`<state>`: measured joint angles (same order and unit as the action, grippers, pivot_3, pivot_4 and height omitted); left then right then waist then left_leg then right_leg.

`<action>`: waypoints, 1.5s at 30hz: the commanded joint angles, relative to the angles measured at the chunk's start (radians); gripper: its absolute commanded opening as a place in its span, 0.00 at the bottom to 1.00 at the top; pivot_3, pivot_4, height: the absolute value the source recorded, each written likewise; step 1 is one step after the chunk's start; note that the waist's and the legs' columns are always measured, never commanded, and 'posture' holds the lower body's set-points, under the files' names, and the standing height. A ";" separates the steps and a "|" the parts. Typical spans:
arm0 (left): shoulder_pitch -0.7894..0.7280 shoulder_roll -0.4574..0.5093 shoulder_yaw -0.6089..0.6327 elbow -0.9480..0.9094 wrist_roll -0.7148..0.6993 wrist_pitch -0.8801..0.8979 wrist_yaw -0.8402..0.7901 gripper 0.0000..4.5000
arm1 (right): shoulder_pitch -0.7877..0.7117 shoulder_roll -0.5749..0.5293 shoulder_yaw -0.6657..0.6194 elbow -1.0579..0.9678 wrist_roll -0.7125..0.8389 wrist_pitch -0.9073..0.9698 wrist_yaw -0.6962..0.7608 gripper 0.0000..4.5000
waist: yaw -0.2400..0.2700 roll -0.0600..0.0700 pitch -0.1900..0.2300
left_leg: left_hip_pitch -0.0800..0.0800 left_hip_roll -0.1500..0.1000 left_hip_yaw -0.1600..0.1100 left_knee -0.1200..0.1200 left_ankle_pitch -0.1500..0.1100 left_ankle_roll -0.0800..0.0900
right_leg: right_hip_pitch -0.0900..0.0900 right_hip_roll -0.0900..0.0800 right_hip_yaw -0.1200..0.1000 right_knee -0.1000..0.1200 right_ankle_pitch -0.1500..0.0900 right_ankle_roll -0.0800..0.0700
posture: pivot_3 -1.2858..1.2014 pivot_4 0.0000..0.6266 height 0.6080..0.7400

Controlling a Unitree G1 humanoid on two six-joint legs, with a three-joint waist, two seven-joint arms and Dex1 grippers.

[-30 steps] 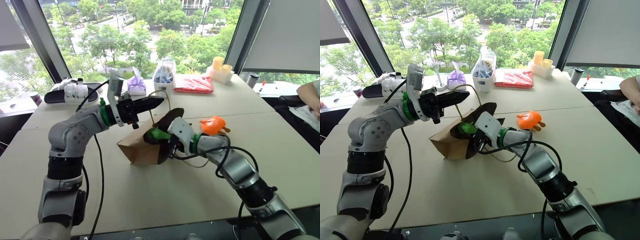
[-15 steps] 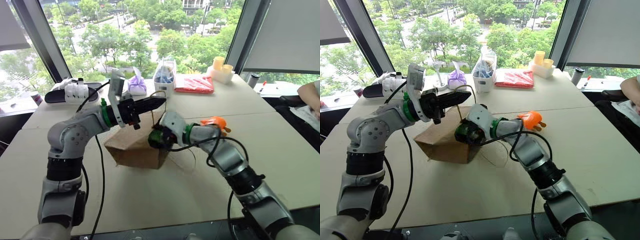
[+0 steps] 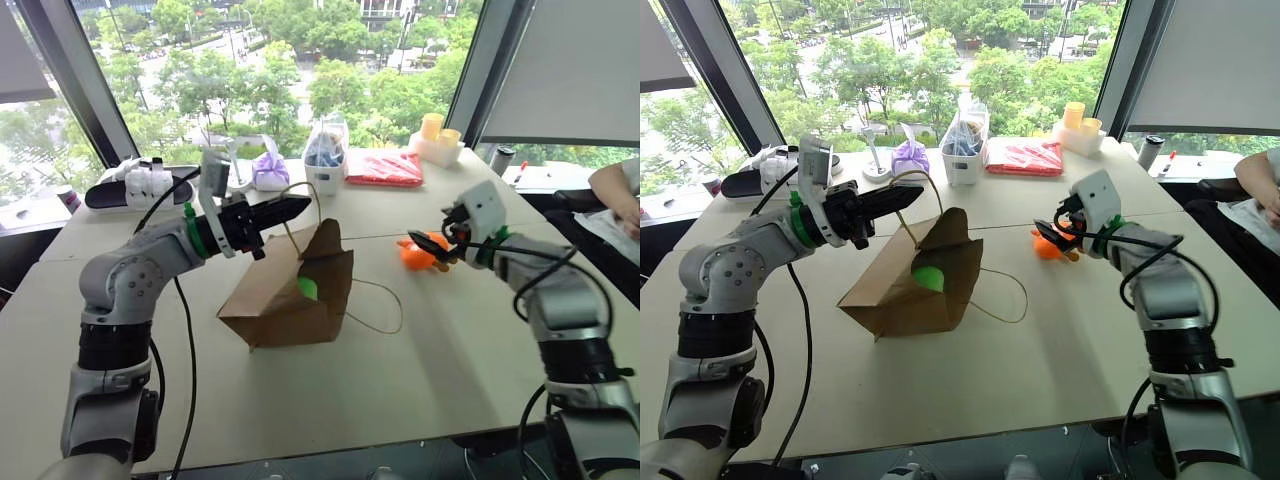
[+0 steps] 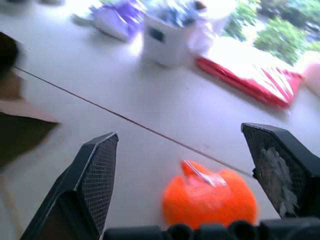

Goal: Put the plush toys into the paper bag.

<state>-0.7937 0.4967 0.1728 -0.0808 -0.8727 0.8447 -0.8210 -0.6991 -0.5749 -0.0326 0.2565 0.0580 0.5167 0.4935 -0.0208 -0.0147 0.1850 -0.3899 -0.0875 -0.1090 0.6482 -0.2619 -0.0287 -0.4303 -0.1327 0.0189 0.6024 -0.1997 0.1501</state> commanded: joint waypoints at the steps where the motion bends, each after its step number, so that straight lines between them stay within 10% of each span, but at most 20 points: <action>1: -0.014 0.003 0.017 -0.036 -0.014 -0.013 0.010 0.00 | -0.075 0.044 0.049 0.233 -0.089 -0.208 -0.092 0.94 | -0.001 0.001 0.001 | 0.000 0.000 0.000 0.000 0.001 -0.001 | 0.000 0.000 0.000 0.000 0.000 0.000 | 0.52 0.24 1.00; 13: 0.009 0.022 0.030 -0.082 -0.027 -0.005 0.045 0.00 | -0.261 0.119 0.155 0.798 -0.259 -0.548 -0.256 0.94 | -0.012 0.001 0.000 | -0.001 0.000 -0.001 0.000 0.001 -0.002 | -0.002 0.000 0.002 -0.001 0.000 0.000 | 0.52 0.24 1.00; 23: 0.018 0.022 0.025 -0.084 -0.027 -0.010 0.049 0.00 | -0.304 0.109 0.132 0.833 -0.248 -0.588 -0.215 0.04 | -0.027 0.001 0.000 | -0.001 0.000 -0.003 -0.001 0.002 -0.003 | -0.001 0.001 0.001 -0.001 0.000 0.000 | 0.52 0.24 1.00; 34: 0.022 0.072 0.042 -0.036 -0.034 0.005 0.015 0.00 | 0.059 -0.076 0.081 -0.590 0.166 0.105 0.221 0.04 | -0.014 0.001 0.001 | -0.003 0.000 -0.006 0.000 0.001 -0.002 | -0.005 0.000 0.001 0.008 0.000 0.000 | 0.52 0.24 1.00; 45: -0.003 0.057 0.041 -0.013 -0.029 -0.008 0.026 0.00 | 0.001 0.009 0.318 -0.768 0.144 0.246 0.205 0.04 | 0.001 0.001 0.001 | -0.001 0.000 -0.004 0.003 -0.002 0.004 | -0.003 0.000 0.001 0.008 0.000 0.000 | 0.52 0.24 1.00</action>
<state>-0.7633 0.5507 0.1917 -0.0791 -0.8943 0.8552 -0.7987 -0.6612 -0.5822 0.2527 -0.5224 0.2290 0.7964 0.7055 -0.0193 -0.0136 0.1856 -0.3907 -0.0877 -0.1137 0.6517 -0.2640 -0.0253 -0.4336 -0.1328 0.0202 0.6101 -0.2001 0.1503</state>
